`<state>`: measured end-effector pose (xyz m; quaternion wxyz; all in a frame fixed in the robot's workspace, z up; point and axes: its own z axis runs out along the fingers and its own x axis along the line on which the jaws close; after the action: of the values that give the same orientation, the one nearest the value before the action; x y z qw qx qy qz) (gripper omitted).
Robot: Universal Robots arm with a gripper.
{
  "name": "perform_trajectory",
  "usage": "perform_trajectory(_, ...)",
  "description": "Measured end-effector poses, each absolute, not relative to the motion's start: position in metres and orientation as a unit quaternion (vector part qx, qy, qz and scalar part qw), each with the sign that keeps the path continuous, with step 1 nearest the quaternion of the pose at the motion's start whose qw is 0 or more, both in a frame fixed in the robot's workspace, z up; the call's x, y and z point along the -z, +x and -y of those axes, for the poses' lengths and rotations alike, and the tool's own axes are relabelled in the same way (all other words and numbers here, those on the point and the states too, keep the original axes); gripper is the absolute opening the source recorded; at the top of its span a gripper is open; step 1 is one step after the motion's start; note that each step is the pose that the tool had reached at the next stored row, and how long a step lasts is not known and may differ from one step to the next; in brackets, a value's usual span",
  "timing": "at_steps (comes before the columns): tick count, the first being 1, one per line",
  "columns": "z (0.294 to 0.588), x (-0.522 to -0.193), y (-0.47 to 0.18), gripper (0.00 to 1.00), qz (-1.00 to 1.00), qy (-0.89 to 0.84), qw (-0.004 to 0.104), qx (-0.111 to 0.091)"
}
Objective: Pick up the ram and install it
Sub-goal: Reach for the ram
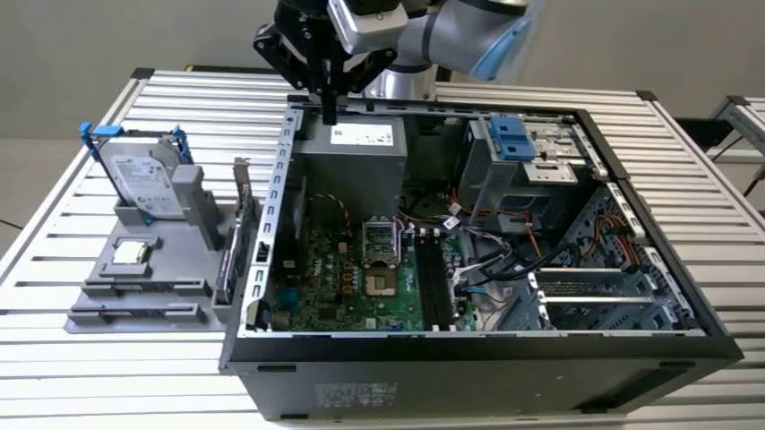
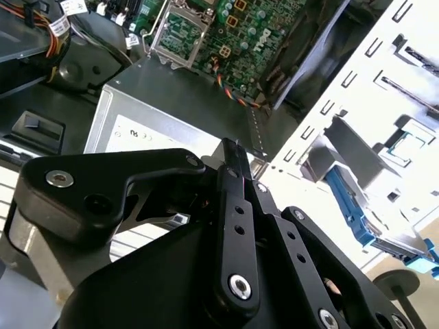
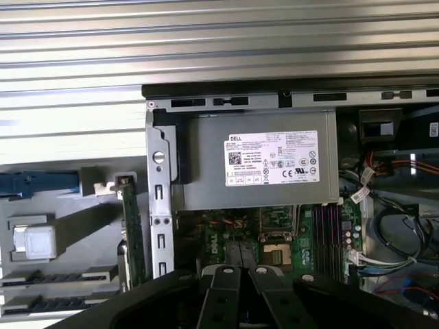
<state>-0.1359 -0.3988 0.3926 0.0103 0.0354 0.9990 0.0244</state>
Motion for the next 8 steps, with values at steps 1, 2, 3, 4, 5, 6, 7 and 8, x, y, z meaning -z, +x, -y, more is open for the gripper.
perform_trajectory(1,0.3988,-0.3926,-0.1372,0.0,-0.999,0.035,0.01,-0.024)
perform_trajectory(2,0.3988,-0.3926,-0.1383,0.0,-0.999,0.035,0.01,-0.024)
perform_trajectory(3,0.3988,-0.3926,-0.1394,0.0,-0.999,0.035,0.01,-0.024)
perform_trajectory(4,0.3988,-0.3926,-0.1404,0.0,-0.999,0.035,0.01,-0.024)
perform_trajectory(5,0.3988,-0.3926,-0.1414,0.0,-0.999,0.035,0.01,-0.024)
perform_trajectory(6,0.3988,-0.3925,-0.1421,0.0,-0.999,0.035,0.01,-0.024)
perform_trajectory(7,0.3988,-0.3925,-0.1429,0.0,-0.999,0.035,0.01,-0.024)
perform_trajectory(8,0.3988,-0.3926,-0.1436,0.0,-0.999,0.035,0.01,-0.024)
